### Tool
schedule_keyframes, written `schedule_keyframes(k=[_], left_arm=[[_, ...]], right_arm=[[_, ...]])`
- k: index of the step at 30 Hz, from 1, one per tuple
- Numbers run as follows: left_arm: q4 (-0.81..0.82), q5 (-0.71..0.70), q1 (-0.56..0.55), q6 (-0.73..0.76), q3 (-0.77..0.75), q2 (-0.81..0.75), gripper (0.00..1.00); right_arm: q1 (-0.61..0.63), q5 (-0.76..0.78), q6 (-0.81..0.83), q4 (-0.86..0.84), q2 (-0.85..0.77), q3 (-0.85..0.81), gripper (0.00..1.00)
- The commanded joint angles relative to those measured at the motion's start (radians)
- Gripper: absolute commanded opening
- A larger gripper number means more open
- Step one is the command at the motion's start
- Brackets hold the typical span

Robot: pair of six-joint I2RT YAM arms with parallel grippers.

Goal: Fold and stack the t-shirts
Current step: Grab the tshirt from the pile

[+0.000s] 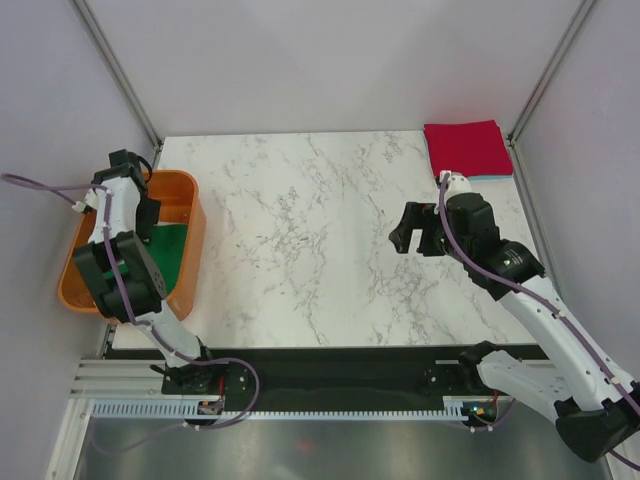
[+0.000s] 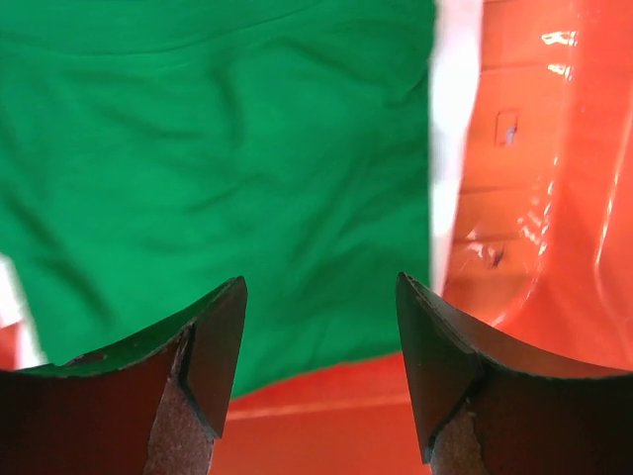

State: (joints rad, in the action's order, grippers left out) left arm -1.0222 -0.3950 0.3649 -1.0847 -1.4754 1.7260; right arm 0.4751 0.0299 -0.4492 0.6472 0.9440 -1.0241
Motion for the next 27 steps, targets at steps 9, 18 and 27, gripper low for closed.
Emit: schedule_keyframes(k=[9,18,27], left_arm=[[0.091,-0.051,-0.001,-0.101,-0.115,0.188,0.7],[0.166,-0.002,-0.001,-0.081,-0.091,0.265,0.58],[0.169,-0.013,-0.014,0.028,-0.16,0.176,0.02]], right_arm=[[0.0,-0.018,-0.017,-0.017,0.076,-0.071,0.98],[0.002,-0.018,-0.01,-0.026,0.121,-0.102,0.98],[0.0,-0.008,-0.006,-0.018,0.079,-0.087,0.98]])
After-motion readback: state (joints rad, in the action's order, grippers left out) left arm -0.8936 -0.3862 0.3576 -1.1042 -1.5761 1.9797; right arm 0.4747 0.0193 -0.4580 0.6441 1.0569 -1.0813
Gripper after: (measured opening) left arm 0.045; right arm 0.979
